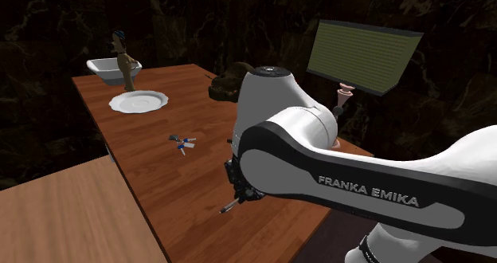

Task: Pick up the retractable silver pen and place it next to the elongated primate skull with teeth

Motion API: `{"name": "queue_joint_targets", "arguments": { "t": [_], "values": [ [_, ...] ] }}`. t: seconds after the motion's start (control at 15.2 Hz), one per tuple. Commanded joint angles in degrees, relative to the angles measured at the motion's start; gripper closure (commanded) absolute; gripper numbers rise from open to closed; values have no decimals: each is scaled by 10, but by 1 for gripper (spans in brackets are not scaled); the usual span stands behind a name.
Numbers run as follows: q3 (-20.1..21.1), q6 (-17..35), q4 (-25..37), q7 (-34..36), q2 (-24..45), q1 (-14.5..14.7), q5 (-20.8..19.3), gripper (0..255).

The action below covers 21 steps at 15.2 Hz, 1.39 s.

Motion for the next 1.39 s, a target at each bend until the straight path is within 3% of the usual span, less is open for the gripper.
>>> {"name": "queue_joint_targets", "arguments": {
  "t": [0.0, 1.32],
  "values": [
    [-12, -14, 9, 1, -2, 1, -8, 255],
    [-100, -146, 133, 21, 5, -5, -75, 255]
  ]
}}
